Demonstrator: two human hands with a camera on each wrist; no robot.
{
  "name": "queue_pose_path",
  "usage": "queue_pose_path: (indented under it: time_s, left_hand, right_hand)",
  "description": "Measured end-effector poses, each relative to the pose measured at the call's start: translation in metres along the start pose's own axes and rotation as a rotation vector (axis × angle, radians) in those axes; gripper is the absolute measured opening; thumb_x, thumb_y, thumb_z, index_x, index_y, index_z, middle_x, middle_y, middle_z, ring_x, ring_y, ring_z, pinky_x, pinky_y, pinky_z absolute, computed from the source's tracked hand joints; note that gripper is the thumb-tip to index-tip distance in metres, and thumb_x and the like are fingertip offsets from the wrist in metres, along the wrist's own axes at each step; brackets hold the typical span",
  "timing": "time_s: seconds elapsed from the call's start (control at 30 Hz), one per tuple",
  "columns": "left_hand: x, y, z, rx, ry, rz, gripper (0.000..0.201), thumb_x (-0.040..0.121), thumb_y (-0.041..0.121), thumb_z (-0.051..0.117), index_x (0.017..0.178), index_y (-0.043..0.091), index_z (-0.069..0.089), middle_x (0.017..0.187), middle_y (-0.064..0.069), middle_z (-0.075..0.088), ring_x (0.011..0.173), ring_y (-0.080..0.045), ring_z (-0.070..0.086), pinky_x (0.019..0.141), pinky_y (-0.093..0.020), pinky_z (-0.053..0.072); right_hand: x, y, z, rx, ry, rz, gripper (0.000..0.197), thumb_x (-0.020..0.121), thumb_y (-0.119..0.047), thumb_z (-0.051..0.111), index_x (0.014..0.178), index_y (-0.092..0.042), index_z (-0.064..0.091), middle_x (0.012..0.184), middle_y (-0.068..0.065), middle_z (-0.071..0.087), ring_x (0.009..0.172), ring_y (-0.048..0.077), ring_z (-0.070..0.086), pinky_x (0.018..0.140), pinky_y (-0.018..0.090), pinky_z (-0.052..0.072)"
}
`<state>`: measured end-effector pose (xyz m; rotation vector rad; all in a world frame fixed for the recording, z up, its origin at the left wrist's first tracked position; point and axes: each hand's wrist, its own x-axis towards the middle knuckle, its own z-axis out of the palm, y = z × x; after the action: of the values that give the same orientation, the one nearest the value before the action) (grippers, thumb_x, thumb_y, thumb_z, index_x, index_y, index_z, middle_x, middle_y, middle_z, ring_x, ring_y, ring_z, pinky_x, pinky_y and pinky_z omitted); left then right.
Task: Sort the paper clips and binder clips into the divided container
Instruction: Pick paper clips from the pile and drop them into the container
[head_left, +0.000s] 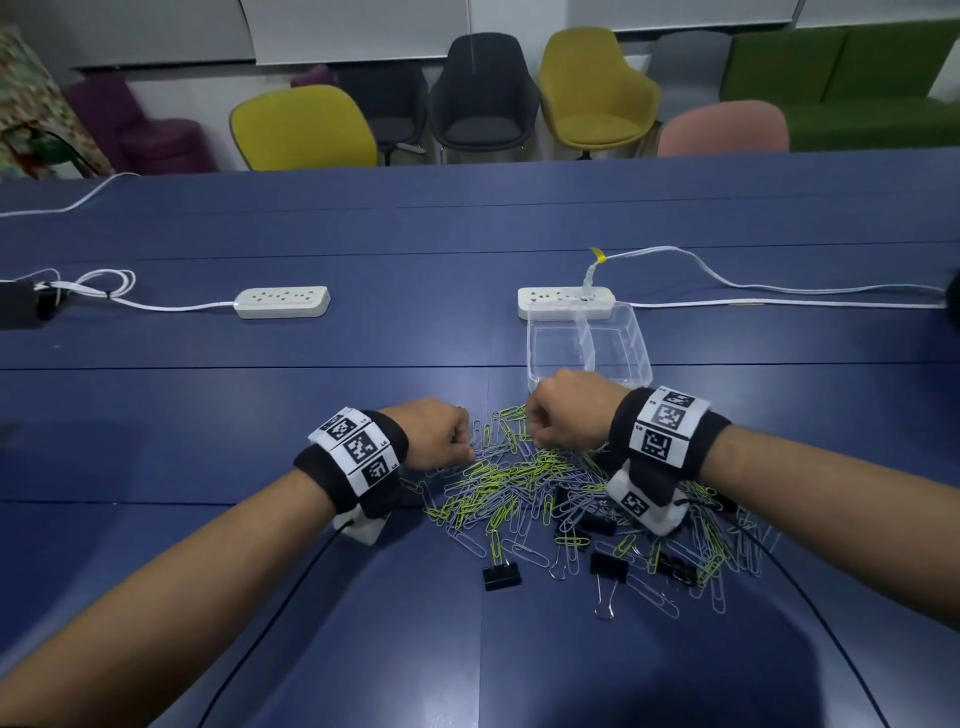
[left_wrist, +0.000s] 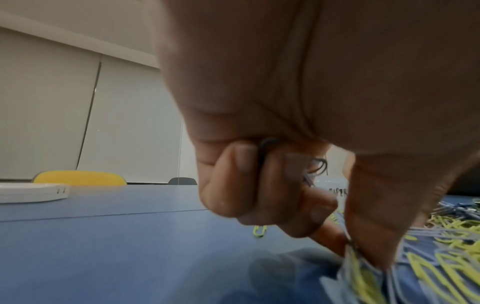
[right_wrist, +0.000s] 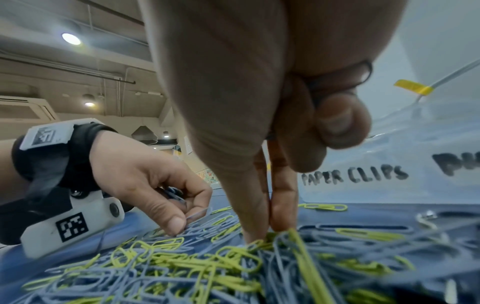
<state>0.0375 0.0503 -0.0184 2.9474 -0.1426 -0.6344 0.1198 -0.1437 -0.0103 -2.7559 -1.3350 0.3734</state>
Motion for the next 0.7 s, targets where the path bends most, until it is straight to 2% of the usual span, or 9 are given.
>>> queue_pose_path:
  time_s: [0.1,0.27,0.33,0.4,0.43,0.5,0.53,0.6,0.7]
  left_hand:
    - [-0.003,-0.001,-0.002,-0.069,0.016,-0.003,0.023,0.094,0.042,0.054,0.097,0.019,0.054,0.087,0.002,0.057,0.081,-0.019,0.051,0.074,-0.029,0.043]
    - [-0.008,-0.006,-0.005,-0.204,0.082,0.054,0.019,0.096,0.04,0.052,0.094,0.021,0.047,0.076,0.01,0.051,0.075,-0.017,0.049,0.067,-0.026,0.035]
    - [-0.01,-0.008,-0.008,-0.29,0.106,0.08,0.018,0.096,0.037,0.053,0.093,0.02,0.047,0.076,0.013,0.058,0.068,-0.008,0.052,0.062,-0.022,0.037]
    - [-0.009,-0.009,-0.011,-0.392,0.132,0.11,0.015,0.096,0.034,0.054,0.093,0.02,0.049,0.08,0.015,0.066,0.064,0.005,0.052,0.063,-0.015,0.039]
    - [-0.009,-0.01,-0.013,-0.448,0.148,0.127,0.013,0.096,0.033,0.054,0.095,0.021,0.049,0.08,0.015,0.067,0.065,0.005,0.053,0.067,-0.016,0.041]
    - [-0.006,-0.01,-0.018,-0.528,0.175,0.151,0.011,0.097,0.032,0.052,0.107,0.026,0.051,0.079,0.015,0.065,0.069,-0.006,0.054,0.074,-0.024,0.045]
    - [-0.004,-0.009,-0.022,-0.542,0.179,0.153,0.016,0.098,0.029,0.05,0.115,0.027,0.05,0.078,0.015,0.063,0.069,-0.009,0.052,0.072,-0.023,0.044]
    - [0.004,-0.003,-0.033,-0.578,0.163,0.11,0.022,0.1,0.022,0.046,0.122,0.025,0.05,0.078,0.012,0.058,0.066,-0.01,0.048,0.06,-0.016,0.042]
    - [0.023,0.011,-0.05,-0.811,0.121,-0.017,0.016,0.095,0.012,0.037,0.103,0.02,0.048,0.068,0.004,0.045,0.051,-0.01,0.033,0.044,-0.019,0.029]
  right_hand:
    - [0.0,0.003,0.003,0.014,0.017,-0.031,0.012,0.083,-0.019,0.056,0.079,-0.019,0.068,0.076,-0.004,0.069,0.07,0.016,0.061,0.066,0.03,0.053]
    - [-0.002,0.014,-0.001,0.158,0.034,-0.017,0.014,0.091,-0.026,0.05,0.087,-0.019,0.062,0.082,-0.005,0.069,0.077,0.018,0.063,0.073,0.033,0.053]
    - [-0.005,0.018,-0.008,0.319,0.042,0.0,0.012,0.096,-0.029,0.048,0.09,-0.021,0.055,0.079,-0.01,0.072,0.07,0.008,0.064,0.066,0.026,0.05]
    - [-0.008,0.018,-0.018,0.514,0.035,0.01,0.01,0.098,-0.028,0.047,0.093,-0.02,0.052,0.074,-0.007,0.074,0.058,-0.002,0.059,0.057,0.017,0.044]
    - [-0.009,0.018,-0.024,0.613,0.04,0.021,0.009,0.099,-0.025,0.047,0.093,-0.019,0.051,0.071,-0.004,0.073,0.055,-0.001,0.057,0.056,0.016,0.042]
    - [-0.007,0.021,-0.035,0.779,0.097,0.087,0.01,0.098,-0.02,0.046,0.09,-0.018,0.05,0.064,-0.002,0.065,0.048,0.005,0.049,0.051,0.022,0.038]
    - [-0.005,0.024,-0.039,0.856,0.138,0.148,0.01,0.097,-0.018,0.045,0.088,-0.017,0.05,0.061,-0.001,0.058,0.044,0.008,0.041,0.045,0.024,0.032]
    - [0.003,0.032,-0.045,1.027,0.199,0.292,0.011,0.093,-0.016,0.04,0.09,-0.015,0.051,0.058,0.0,0.045,0.038,0.009,0.028,0.042,0.018,0.019]
    - [0.018,0.046,-0.054,1.237,0.208,0.464,0.023,0.087,-0.016,0.035,0.083,-0.01,0.057,0.055,0.001,0.033,0.033,0.01,0.018,0.04,0.012,0.015]
